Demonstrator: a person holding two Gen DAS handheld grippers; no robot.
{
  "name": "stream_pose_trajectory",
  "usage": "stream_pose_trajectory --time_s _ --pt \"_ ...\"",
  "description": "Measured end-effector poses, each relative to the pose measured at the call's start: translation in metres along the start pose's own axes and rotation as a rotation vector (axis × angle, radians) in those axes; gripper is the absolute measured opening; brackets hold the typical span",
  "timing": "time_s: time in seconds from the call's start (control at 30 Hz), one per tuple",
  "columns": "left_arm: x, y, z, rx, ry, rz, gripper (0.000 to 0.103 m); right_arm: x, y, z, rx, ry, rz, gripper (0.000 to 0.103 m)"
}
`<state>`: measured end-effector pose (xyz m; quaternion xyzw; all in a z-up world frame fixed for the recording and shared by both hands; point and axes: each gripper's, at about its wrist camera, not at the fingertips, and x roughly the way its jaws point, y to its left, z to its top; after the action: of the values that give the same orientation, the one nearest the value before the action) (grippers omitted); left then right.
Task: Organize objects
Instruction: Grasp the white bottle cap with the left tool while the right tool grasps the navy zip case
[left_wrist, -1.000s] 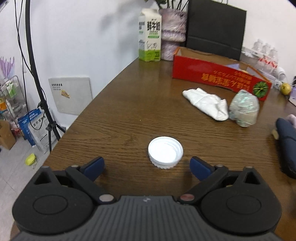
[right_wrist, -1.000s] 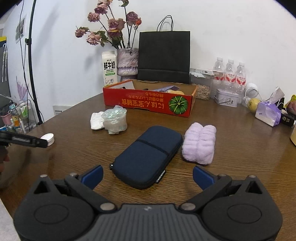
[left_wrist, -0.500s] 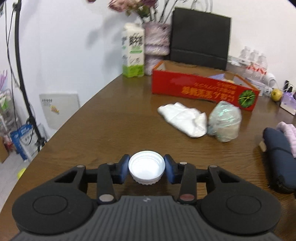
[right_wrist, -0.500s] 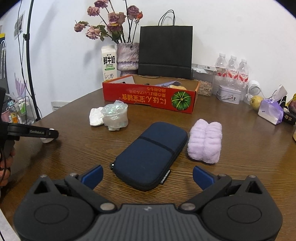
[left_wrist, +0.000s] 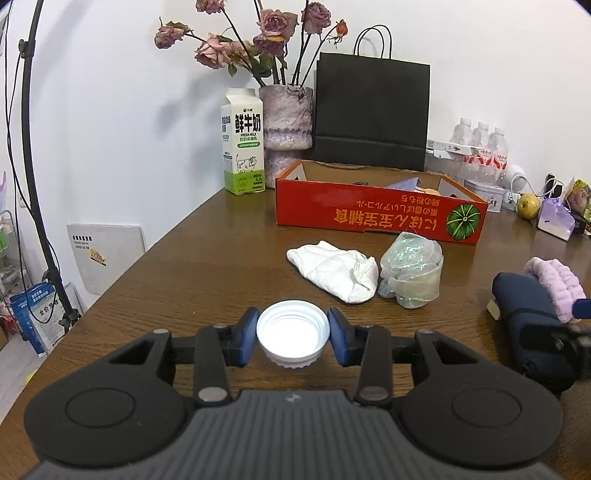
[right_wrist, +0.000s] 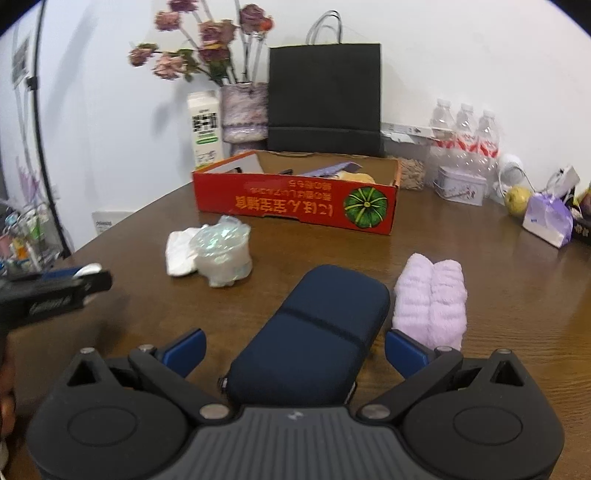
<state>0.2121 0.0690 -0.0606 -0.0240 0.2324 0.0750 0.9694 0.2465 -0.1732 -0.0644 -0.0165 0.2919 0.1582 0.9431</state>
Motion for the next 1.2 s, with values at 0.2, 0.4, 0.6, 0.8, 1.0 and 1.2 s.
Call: stream_pose_trajectory --time_s 0.2,0.4,0.6,0.8,1.0,1.2 --pt "0.000 0.002 0.000 -0.007 0.000 -0.004 0.041 0.031 -0.004 0.011 0.071 0.067 -0.035 0.103" --pt "0.001 0.001 -0.001 -0.010 0.002 -0.009 0.041 0.058 0.001 0.002 0.039 0.099 -0.132 0.103" --pt "0.001 0.002 -0.001 -0.010 0.000 -0.009 0.041 0.059 -0.005 0.002 0.001 0.103 -0.084 0.103" --pt "0.001 0.002 -0.001 -0.010 0.002 -0.010 0.041 0.049 -0.015 0.001 -0.033 0.077 -0.021 0.084" --pt "0.000 0.001 -0.002 -0.011 -0.002 -0.008 0.041 0.036 -0.018 -0.002 -0.033 0.036 -0.021 0.064" --pt "0.000 0.003 -0.001 -0.017 -0.002 -0.007 0.041 0.008 -0.007 -0.007 -0.109 -0.139 -0.044 0.063"
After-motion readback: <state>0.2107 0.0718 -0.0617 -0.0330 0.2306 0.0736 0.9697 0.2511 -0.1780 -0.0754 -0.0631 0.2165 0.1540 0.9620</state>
